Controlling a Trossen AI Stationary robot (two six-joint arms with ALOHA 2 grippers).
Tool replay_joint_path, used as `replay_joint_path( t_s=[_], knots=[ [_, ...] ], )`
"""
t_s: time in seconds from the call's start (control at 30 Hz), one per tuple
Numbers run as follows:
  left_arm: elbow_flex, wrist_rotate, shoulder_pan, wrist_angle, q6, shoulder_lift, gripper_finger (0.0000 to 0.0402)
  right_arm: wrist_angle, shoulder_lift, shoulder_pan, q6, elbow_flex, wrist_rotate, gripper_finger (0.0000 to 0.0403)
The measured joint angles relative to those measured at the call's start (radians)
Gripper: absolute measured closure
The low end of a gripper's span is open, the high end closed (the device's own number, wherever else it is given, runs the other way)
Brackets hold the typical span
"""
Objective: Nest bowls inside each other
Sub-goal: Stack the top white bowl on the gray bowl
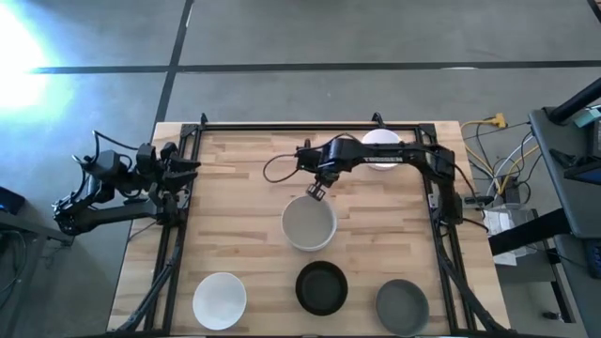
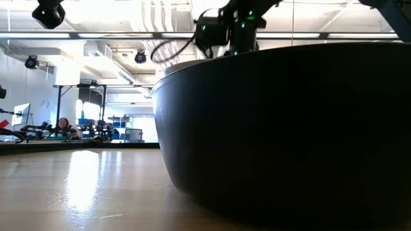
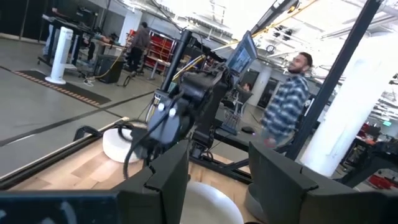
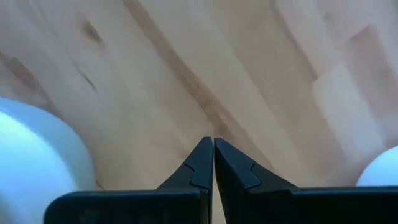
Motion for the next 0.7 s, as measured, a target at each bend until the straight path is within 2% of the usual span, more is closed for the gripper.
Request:
replay_joint_path(
  t_s=[0.2,0.37,0.53,0.7],
  knots=[
    [0.0,0.0,0.0,0.0,0.0,0.0,0.0249,-0.003,-0.12,-0.008,-0.007,-0.042,0.076,0.0393],
    [0.0,0.0,0.0,0.0,0.004,0.0,0.0249,0.042,-0.286,-0.084,0.019,-0.204,-0.057,0.0378],
    [0.0,-0.024,0.0,0.0,0.011,0.002,0.0249,0.055,-0.466,-0.214,0.069,-0.395,-0.084,0.0336],
    [0.0,-0.068,0.0,0.0,0.032,0.01,0.0249,0.053,-0.58,-0.352,0.103,-0.511,-0.148,0.0284]
  ],
)
